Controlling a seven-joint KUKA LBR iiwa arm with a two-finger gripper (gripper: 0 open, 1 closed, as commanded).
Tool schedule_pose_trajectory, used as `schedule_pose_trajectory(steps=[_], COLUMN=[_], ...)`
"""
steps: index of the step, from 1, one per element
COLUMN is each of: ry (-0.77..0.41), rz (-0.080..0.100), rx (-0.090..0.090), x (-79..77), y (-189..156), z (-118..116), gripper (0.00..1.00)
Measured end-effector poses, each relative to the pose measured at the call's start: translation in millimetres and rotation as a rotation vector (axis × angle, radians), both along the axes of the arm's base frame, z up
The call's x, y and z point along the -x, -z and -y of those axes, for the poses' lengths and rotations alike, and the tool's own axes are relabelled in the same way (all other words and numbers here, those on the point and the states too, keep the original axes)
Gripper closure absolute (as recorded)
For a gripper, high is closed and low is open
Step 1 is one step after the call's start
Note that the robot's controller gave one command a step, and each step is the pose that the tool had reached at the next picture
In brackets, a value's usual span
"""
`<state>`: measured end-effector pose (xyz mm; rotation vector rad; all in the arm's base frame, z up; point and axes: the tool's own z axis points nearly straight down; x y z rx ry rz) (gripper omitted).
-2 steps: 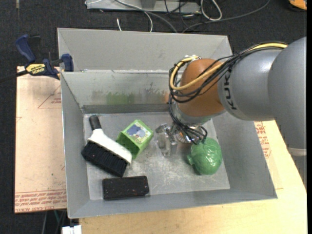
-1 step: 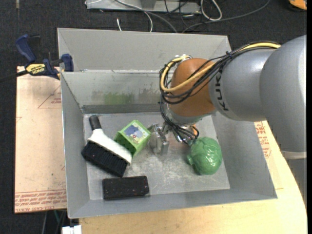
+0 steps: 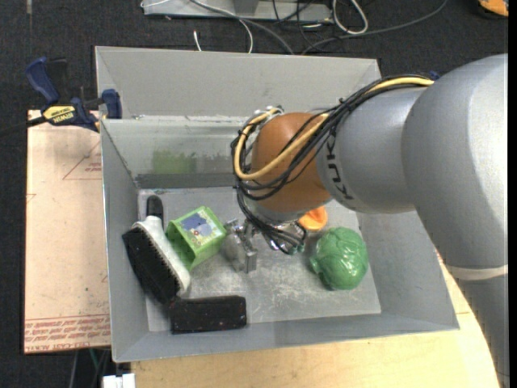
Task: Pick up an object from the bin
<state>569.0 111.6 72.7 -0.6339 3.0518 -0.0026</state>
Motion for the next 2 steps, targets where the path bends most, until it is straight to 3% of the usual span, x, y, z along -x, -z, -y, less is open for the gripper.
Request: schedule_pose_trajectory(steps=[1,2], ry=[-0.008,-0.04], rz=[-0.003,0.005], rx=[0.0,0.004], x=[-66.5,-56.2], y=[0.4,-1.4], z=[-21.7,-32.4], gripper=[1.0,1.0])
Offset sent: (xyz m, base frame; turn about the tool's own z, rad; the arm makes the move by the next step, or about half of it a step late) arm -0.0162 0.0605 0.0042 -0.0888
